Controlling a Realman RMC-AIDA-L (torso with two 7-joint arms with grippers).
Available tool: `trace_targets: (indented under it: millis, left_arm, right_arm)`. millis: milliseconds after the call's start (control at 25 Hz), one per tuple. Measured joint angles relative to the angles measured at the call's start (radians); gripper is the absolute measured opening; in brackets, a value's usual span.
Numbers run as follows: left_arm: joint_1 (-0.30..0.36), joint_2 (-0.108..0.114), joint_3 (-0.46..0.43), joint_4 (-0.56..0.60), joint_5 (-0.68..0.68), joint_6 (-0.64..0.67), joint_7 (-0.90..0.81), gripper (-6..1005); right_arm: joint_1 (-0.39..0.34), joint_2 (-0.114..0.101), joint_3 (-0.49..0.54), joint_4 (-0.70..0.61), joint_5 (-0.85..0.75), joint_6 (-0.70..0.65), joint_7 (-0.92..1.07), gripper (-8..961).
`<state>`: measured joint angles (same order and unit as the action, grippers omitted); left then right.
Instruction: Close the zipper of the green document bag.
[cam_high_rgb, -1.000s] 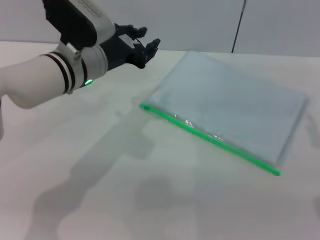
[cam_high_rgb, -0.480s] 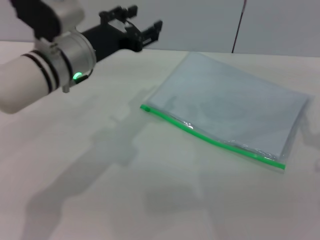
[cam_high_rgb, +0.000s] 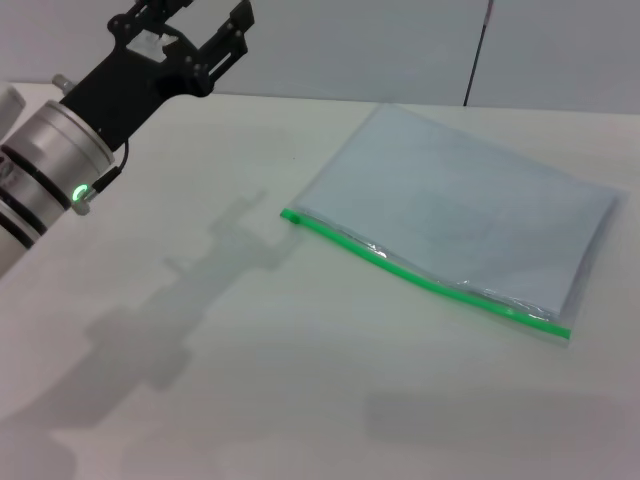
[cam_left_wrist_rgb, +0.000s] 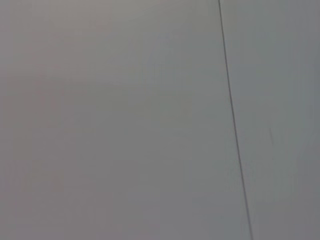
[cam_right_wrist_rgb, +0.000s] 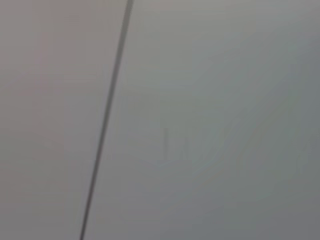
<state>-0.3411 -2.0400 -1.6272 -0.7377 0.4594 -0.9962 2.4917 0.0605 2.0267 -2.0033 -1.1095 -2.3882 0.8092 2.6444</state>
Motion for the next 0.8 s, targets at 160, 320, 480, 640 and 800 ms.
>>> trace_targets:
  millis: [160, 320, 480, 640, 800]
  left_arm:
    - [-0.001, -0.005, 0.007, 0.03, -0.038, -0.01, 0.115, 703]
    - [0.01, -0.01, 0.033, 0.033, -0.143, -0.001, 0.185, 683]
    - [0.023, -0.01, 0.091, 0.032, -0.279, 0.023, 0.287, 653]
    - [0.025, -0.01, 0.137, 0.013, -0.375, 0.105, 0.338, 610]
    - [0.03, -0.01, 0.147, -0.041, -0.4, 0.233, 0.349, 599]
  right_arm:
    - [0.036, -0.001, -0.024, 0.061, 0.077, 0.007, 0.001, 470]
    - [0.063, -0.002, -0.041, 0.1, 0.116, 0.022, -0.002, 466]
    - [0.077, -0.002, -0.043, 0.124, 0.127, 0.024, -0.002, 466]
    - [0.089, -0.002, -0.043, 0.143, 0.13, 0.024, -0.001, 466]
    - [0.095, -0.002, -0.044, 0.156, 0.13, 0.024, 0.002, 466]
